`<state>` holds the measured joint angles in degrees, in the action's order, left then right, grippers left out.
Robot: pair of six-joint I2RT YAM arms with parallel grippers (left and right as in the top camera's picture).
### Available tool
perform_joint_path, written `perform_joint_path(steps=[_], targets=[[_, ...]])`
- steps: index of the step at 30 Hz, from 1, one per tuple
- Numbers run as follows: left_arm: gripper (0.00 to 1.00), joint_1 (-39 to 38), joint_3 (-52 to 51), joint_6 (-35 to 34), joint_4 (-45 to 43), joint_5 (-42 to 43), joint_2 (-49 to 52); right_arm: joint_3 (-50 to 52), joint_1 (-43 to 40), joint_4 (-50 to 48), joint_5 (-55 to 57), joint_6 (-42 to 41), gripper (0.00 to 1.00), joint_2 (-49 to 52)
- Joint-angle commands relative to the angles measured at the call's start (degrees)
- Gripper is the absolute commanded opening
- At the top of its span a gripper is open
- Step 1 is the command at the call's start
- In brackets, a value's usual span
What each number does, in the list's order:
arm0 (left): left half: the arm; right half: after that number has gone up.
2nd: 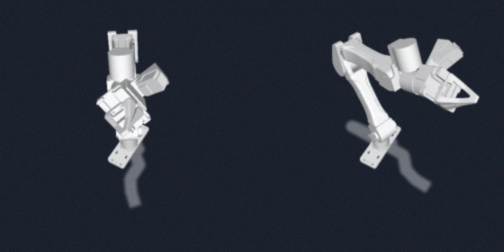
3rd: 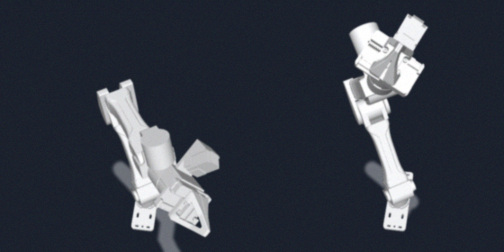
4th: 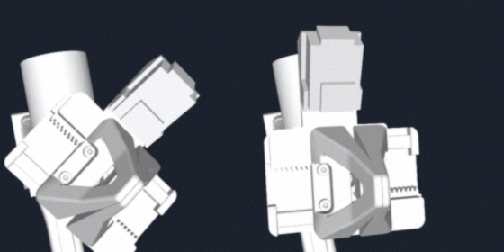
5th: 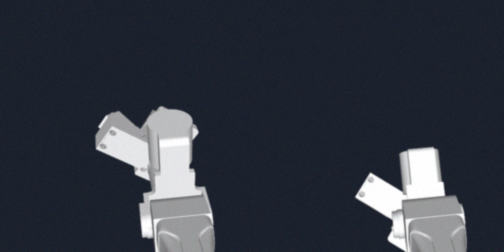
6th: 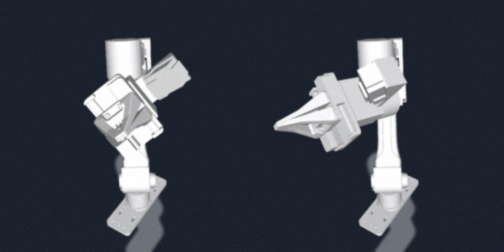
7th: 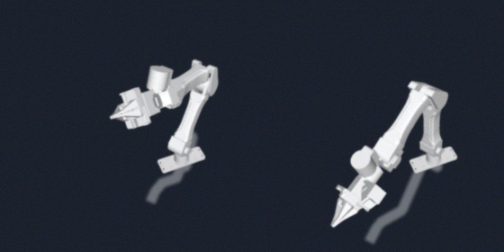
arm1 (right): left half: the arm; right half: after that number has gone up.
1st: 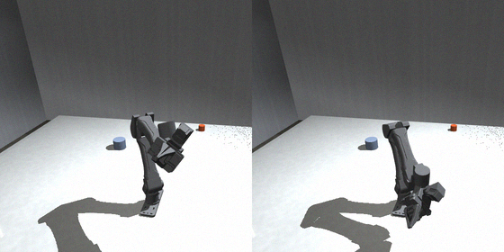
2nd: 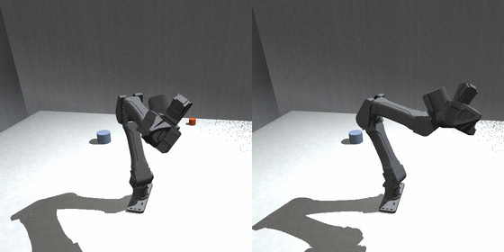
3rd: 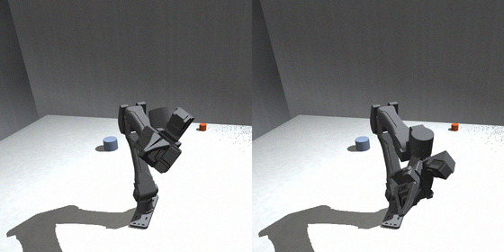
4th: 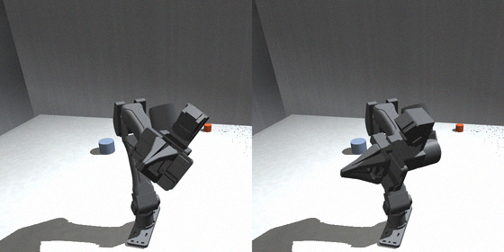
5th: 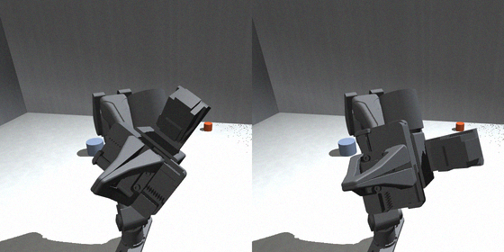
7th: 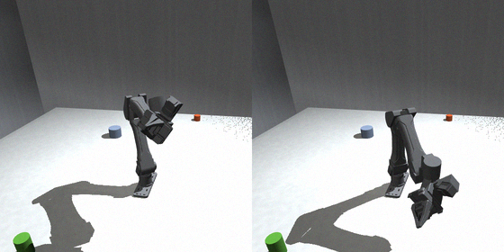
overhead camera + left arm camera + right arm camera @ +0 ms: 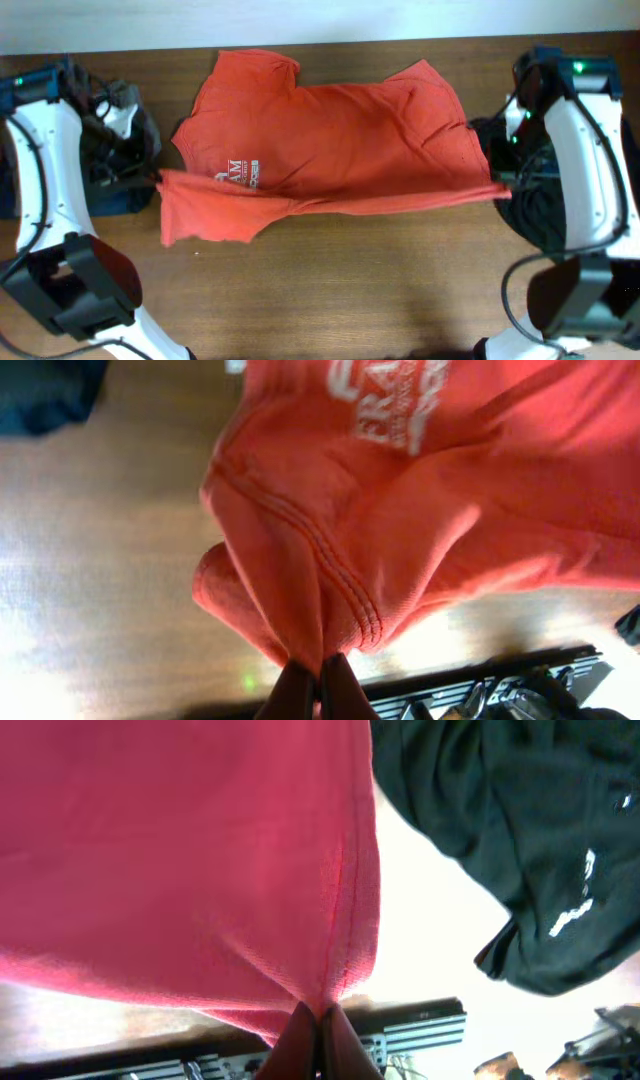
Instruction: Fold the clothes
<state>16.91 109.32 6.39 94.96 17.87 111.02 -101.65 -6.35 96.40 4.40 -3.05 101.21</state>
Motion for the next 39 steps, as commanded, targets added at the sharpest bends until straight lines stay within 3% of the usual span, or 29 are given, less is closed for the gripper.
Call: perform_joint_path(steps=[1,9,21,32,39], targets=[[0.01,1.5,-6.2,-1.2,-1.5,-0.7,-9.0,6.6,-2.0,-1.3,-0.6,-0.7,0.04,-8.2],[0.0,1.7,-24.5,-2.5,-4.7,-1.2,-24.0,21.2,-7.4,-5.8,-2.7,-1.9,0.04,-19.8],[0.0,6.6,-35.6,-6.9,-7.8,-3.1,-38.4,22.7,-10.9,-5.3,-3.9,-2.4,0.04,-27.0],[0.0,3.7,-38.8,-8.2,-21.6,0.4,-33.0,22.7,-10.9,-10.1,-4.2,-2.3,0.04,-18.9],[0.0,2.6,-38.8,-8.6,-35.2,6.8,-27.1,22.7,-10.6,-15.6,-6.6,-1.9,0.04,-9.0]])
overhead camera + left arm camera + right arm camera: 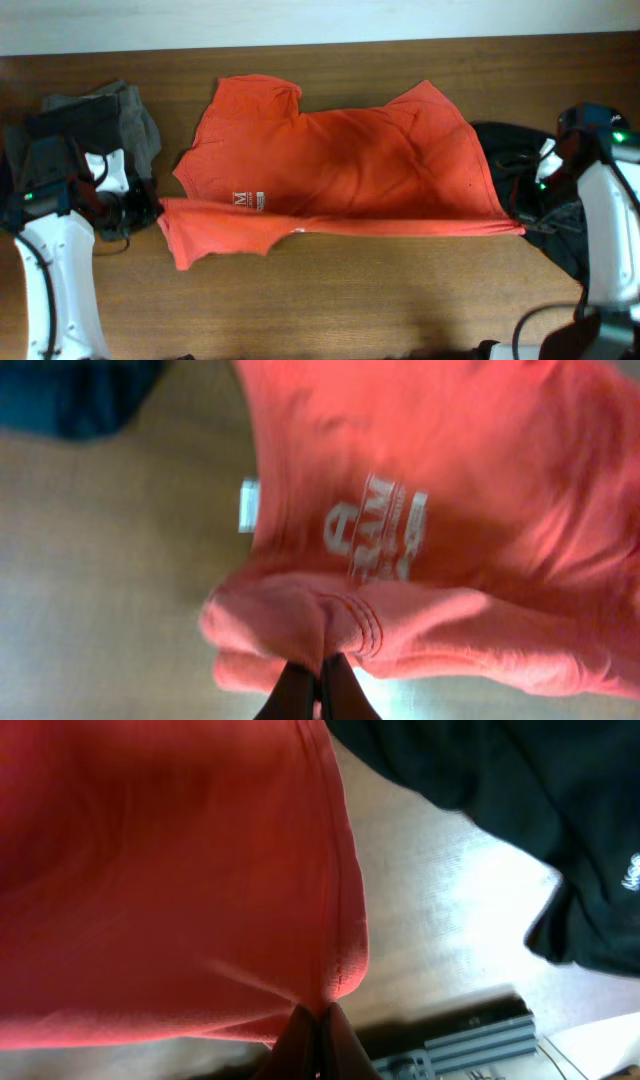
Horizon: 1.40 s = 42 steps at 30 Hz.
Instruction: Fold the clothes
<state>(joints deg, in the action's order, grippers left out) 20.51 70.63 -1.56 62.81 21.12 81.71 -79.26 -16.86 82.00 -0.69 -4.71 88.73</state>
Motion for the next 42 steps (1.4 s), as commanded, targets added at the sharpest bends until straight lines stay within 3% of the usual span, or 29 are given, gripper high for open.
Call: perform_joint_path(steps=[1,8,17,27,42], targets=[[0.0,-1.4,-0.1,-0.6,-4.3,3.5,3.0,0.3,0.1,-2.1,-1.8,-0.3,0.04,4.6],[0.0,-6.3,-0.1,-1.0,-11.6,2.8,9.9,0.3,5.8,-14.6,-2.3,-0.3,0.04,11.9],[0.0,-7.1,-0.1,-1.0,-20.0,-3.1,14.5,0.3,7.5,-26.4,-1.7,-0.3,0.05,12.9],[0.0,-7.1,-0.1,-3.5,-25.6,-5.9,15.3,0.3,7.5,-28.7,4.0,-2.2,0.05,12.9],[0.01,-10.4,-0.1,-3.6,-25.8,-5.7,19.6,0.3,7.5,-32.1,3.2,-2.0,0.05,18.9]])
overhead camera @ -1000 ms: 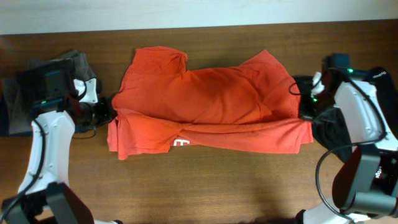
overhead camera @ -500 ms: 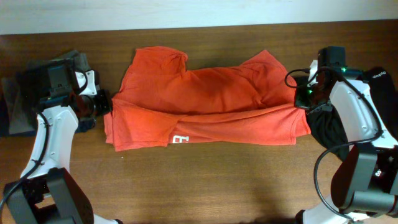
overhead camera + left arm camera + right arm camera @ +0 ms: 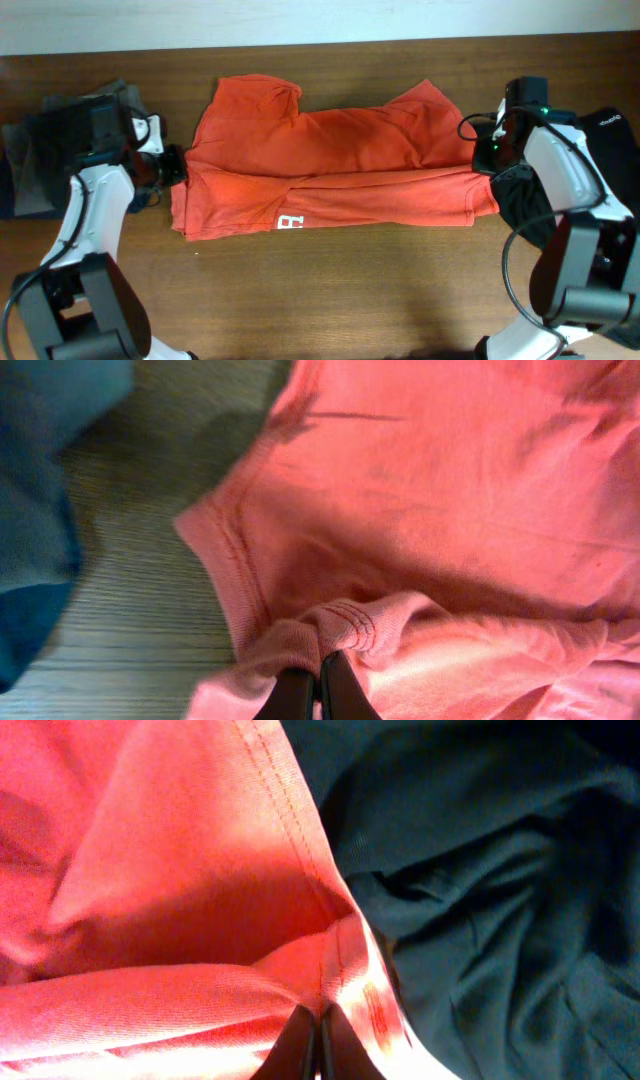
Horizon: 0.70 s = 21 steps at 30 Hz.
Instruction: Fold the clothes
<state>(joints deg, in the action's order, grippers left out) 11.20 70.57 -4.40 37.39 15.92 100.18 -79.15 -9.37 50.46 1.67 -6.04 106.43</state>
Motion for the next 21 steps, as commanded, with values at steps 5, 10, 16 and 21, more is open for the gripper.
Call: perform_joint_path(steps=[5,10,16,21], targets=[[0.01,-2.4,0.0,-0.8,-0.5,-0.7,2.1,0.2,0.0,-3.5,-1.5,-0.4,0.05,1.8],[0.0,-2.4,0.0,-0.8,-1.5,-1.2,2.1,0.2,0.0,-5.4,-1.4,-0.4,0.05,1.8],[0.01,-2.4,0.0,-0.8,-3.8,-4.0,2.1,0.2,0.0,-6.4,-1.4,0.0,0.05,2.1],[0.01,-2.4,0.0,-2.7,-5.3,-7.1,2.1,0.2,0.0,-7.2,-1.0,0.0,0.05,3.2]])
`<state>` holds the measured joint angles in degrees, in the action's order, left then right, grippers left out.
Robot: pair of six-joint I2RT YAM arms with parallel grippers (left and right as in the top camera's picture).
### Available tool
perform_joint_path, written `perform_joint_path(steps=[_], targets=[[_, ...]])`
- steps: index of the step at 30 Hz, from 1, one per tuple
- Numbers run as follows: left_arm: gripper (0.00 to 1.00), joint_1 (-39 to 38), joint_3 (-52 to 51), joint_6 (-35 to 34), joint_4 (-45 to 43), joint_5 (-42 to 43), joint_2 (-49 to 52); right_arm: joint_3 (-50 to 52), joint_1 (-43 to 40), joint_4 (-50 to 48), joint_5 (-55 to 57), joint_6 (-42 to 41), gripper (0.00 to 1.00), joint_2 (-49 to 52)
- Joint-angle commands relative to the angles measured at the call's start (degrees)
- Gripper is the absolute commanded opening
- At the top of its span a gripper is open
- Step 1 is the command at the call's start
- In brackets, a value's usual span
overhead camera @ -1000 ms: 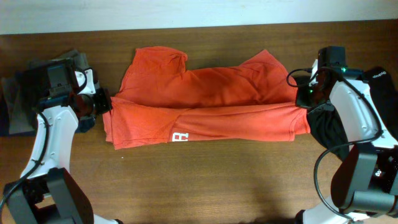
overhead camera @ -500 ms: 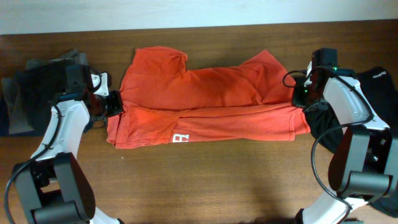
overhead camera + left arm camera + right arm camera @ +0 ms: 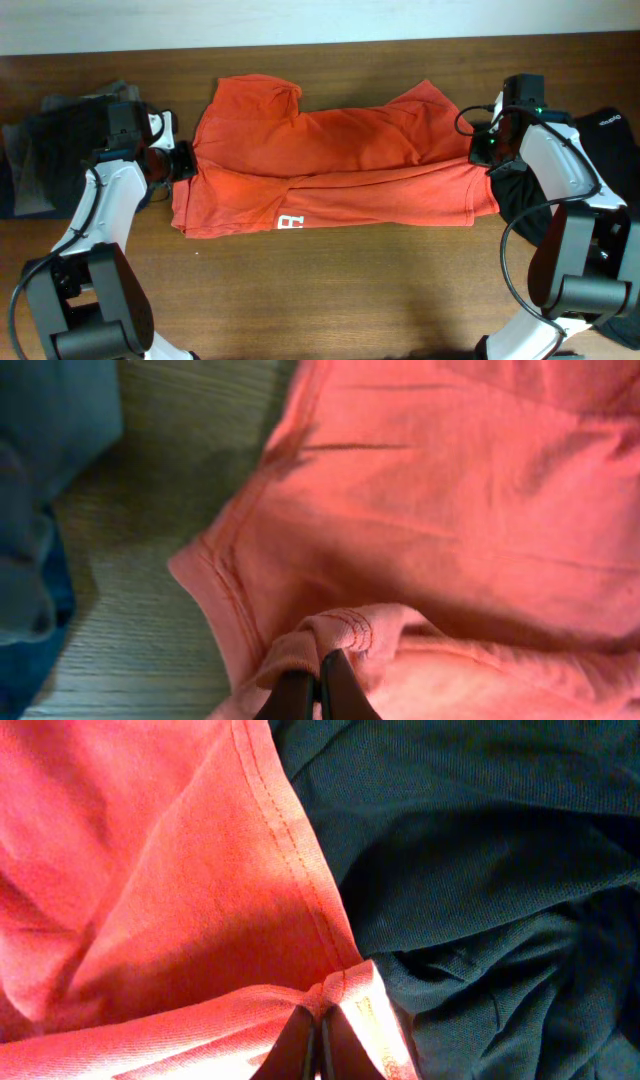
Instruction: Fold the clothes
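Note:
An orange T-shirt (image 3: 330,150) lies across the table, its near long edge folded back over the body so a white print (image 3: 290,222) faces up. My left gripper (image 3: 182,163) is shut on the folded hem (image 3: 330,635) at the shirt's left end. My right gripper (image 3: 481,157) is shut on the folded hem (image 3: 335,988) at the right end, right beside a black garment (image 3: 480,870).
A pile of dark grey and blue clothes (image 3: 60,130) lies at the left edge behind my left arm. The black garment (image 3: 590,160) lies at the right edge under my right arm. Bare wood table (image 3: 330,300) runs along the front.
Both grippers have moved a little toward the far side, still shut on the hem. The folded band now lies slightly further over the shirt's body.
Both grippers held the near hem stretched and raised at mid-table, then lower and nearer the front. By the last moment the hem had been carried over the body, print up. Now the fold lies flat with both grippers still on it.

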<state>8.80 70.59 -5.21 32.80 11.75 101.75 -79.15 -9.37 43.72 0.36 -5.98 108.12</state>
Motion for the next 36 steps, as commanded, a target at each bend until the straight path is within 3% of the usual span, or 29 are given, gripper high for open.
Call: perform_joint_path(steps=[1,17,19,21,23,25,36], targets=[[0.01,0.0,-0.1,-2.1,-1.0,-3.2,0.6,0.2,0.0,-0.7,0.3,-0.1,0.05,1.7],[0.05,0.0,-0.1,-2.5,-2.7,-3.3,4.7,0.2,0.0,-4.3,0.1,-0.1,0.05,3.0],[0.17,0.0,-0.1,-2.5,-3.3,-3.2,4.7,0.2,0.0,-4.4,0.1,-0.1,0.05,3.0],[0.34,0.0,0.0,-2.5,-3.4,-3.1,4.7,0.2,0.0,-4.3,0.1,0.0,0.18,3.0],[0.47,0.0,0.2,-2.5,-2.7,-2.3,4.6,0.2,0.0,-4.1,0.1,-0.1,0.4,3.0],[0.49,0.0,0.9,-2.4,-1.0,-2.1,4.2,0.2,0.0,-3.7,0.1,-0.1,0.52,3.0],[0.51,-0.3,4.9,-0.4,7.1,-0.8,-5.3,-4.3,0.0,4.2,0.3,0.2,0.57,-0.5]])
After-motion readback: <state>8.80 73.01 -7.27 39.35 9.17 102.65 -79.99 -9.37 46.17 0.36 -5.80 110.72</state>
